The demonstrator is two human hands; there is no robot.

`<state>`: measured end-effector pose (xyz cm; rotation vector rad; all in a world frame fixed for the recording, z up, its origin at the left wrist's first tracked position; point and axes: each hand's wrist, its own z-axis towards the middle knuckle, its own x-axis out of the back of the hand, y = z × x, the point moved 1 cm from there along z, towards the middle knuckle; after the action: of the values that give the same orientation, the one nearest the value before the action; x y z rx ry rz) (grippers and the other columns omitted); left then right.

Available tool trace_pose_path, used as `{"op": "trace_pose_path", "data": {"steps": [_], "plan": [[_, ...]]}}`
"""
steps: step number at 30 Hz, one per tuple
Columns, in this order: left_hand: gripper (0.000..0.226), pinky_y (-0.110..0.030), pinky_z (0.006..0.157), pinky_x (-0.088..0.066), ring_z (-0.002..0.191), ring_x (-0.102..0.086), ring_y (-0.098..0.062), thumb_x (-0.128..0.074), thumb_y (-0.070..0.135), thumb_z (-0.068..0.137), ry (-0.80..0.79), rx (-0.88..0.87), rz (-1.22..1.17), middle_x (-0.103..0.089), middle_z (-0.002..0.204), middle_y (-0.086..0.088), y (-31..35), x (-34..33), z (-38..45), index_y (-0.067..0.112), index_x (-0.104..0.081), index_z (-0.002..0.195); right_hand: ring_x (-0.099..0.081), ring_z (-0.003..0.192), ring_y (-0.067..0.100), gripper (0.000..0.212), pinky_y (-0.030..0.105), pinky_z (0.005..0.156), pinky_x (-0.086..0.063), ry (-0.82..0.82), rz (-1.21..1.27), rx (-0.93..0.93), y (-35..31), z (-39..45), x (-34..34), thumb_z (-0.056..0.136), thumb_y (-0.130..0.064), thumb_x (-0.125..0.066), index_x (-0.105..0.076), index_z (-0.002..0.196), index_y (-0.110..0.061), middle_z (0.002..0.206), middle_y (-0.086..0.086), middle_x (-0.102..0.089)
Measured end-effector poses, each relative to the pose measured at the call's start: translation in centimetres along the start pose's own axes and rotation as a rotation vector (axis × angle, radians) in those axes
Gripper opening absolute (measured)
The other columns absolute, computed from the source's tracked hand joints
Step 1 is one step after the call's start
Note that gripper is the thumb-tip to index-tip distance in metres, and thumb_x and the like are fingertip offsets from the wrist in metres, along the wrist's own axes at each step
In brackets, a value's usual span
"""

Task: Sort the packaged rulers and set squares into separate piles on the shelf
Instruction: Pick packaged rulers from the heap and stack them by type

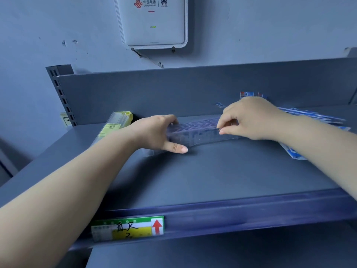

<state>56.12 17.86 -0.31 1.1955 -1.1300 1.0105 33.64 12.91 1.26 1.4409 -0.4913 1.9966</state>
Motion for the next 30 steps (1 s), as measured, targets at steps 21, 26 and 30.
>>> {"op": "trace_pose_path", "data": {"steps": [21, 26, 30], "plan": [[0.065, -0.026, 0.099, -0.037, 0.119, -0.047, -0.018, -0.069, 0.040, 0.080, -0.033, -0.031, -0.030, -0.051, 0.131, 0.000, -0.4, 0.3, 0.4, 0.018, -0.041, 0.135, -0.060, 0.081, 0.017, 0.033, 0.025, 0.073, -0.030, 0.154, -0.023, 0.176, -2.4, 2.9, -0.8, 0.070, -0.048, -0.073, -0.064, 0.091, -0.024, 0.085, -0.011, -0.061], [0.065, -0.024, 0.097, -0.036, 0.119, -0.047, -0.018, -0.070, 0.040, 0.079, -0.036, -0.037, -0.035, -0.051, 0.131, 0.001, -0.5, 0.3, 0.3, 0.019, -0.042, 0.134, -0.024, 0.139, 0.005, 0.093, 0.031, 0.113, -0.021, -0.238, 0.042, 0.038, 0.5, 1.7, -1.1, 0.072, -0.052, -0.070, -0.019, 0.148, -0.032, 0.151, -0.016, -0.025], [0.069, -0.030, 0.101, -0.036, 0.123, -0.045, -0.017, -0.055, 0.060, 0.081, -0.006, -0.049, 0.133, -0.047, 0.136, 0.005, 0.5, 0.4, 0.0, 0.023, -0.037, 0.136, -0.022, 0.139, 0.010, 0.072, 0.028, 0.111, -0.019, -0.328, -0.087, 0.101, 0.2, 1.7, -2.6, 0.093, -0.043, -0.048, -0.008, 0.150, -0.028, 0.153, -0.011, -0.021]]}}
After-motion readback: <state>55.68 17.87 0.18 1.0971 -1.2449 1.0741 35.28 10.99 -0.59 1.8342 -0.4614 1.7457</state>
